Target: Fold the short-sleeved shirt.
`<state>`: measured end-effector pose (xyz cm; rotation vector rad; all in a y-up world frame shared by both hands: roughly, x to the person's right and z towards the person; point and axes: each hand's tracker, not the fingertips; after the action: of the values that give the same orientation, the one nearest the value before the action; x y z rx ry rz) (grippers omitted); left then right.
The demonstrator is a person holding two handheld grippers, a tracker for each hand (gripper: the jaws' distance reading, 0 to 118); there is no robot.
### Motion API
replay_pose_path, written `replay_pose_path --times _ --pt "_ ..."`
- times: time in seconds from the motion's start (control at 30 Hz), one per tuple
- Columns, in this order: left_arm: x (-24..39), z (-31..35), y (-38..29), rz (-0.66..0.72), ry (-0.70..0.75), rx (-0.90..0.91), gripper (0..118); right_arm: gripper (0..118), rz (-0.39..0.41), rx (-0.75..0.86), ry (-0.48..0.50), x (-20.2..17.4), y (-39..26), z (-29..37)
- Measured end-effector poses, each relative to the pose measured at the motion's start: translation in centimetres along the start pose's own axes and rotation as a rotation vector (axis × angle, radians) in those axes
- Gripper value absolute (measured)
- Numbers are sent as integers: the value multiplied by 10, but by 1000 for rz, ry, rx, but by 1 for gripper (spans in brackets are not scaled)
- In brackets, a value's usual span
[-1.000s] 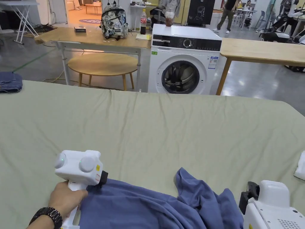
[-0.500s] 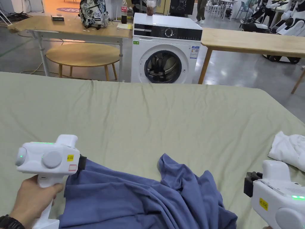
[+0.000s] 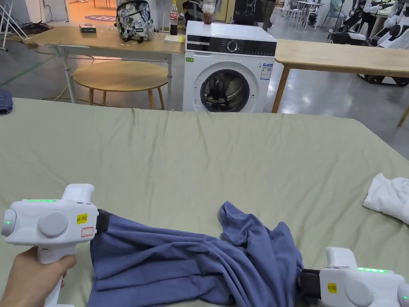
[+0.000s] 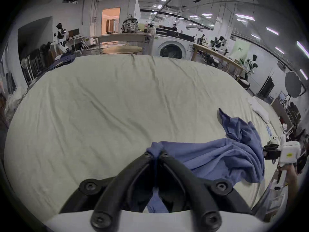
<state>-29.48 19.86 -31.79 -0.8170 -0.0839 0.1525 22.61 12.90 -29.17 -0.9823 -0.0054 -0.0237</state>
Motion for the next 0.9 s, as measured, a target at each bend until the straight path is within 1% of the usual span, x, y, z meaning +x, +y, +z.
replay_pose_path --times 0.03,0.1,0.13,0.17,0.2,0.23,0.3,0.4,0.43,0.5,0.57,0.6,0.7,0.73,0.8,0.9 --pt "0 0 -2 5 -1 -3 0 63 6 -13 -2 -2 -2 -6" --pt "2 3 -6 9 0 -5 0 37 7 -16 4 -3 -4 -15" --pt "3 4 -8 8 1 -8 0 18 6 -13 17 -5 -5 -16" --pt "4 4 -9 7 3 -10 0 7 -2 -11 91 -7 -5 -17" --pt "5 5 -10 6 4 -12 0 7 2 -3 53 -14 -7 -11" --pt "5 6 -11 4 5 -13 0 6 40 12 5 -18 -7 -9" --pt "6 10 -11 1 8 -10 0 6 53 27 11 -18 -8 -7" --pt "4 20 -4 2 12 20 0 5 30 126 -14 -16 -4 14" --pt "3 26 0 1 17 38 0 5 36 168 -35 -15 0 24" --pt "0 36 10 5 19 67 0 5 72 237 -62 -13 13 39" --pt "-2 47 24 7 22 101 0 5 102 302 -82 -13 28 58" --pt "-3 54 31 3 27 121 0 5 103 329 -79 -7 40 60" --pt "-7 72 55 -2 39 166 0 5 105 405 -94 -5 69 81" --pt "-8 80 65 -5 49 188 0 5 109 436 -99 -12 78 105" --pt "-12 94 83 -14 72 225 0 5 123 478 -118 -15 98 120" --pt "-20 119 112 -22 102 282 0 5 125 542 -120 -22 130 141"
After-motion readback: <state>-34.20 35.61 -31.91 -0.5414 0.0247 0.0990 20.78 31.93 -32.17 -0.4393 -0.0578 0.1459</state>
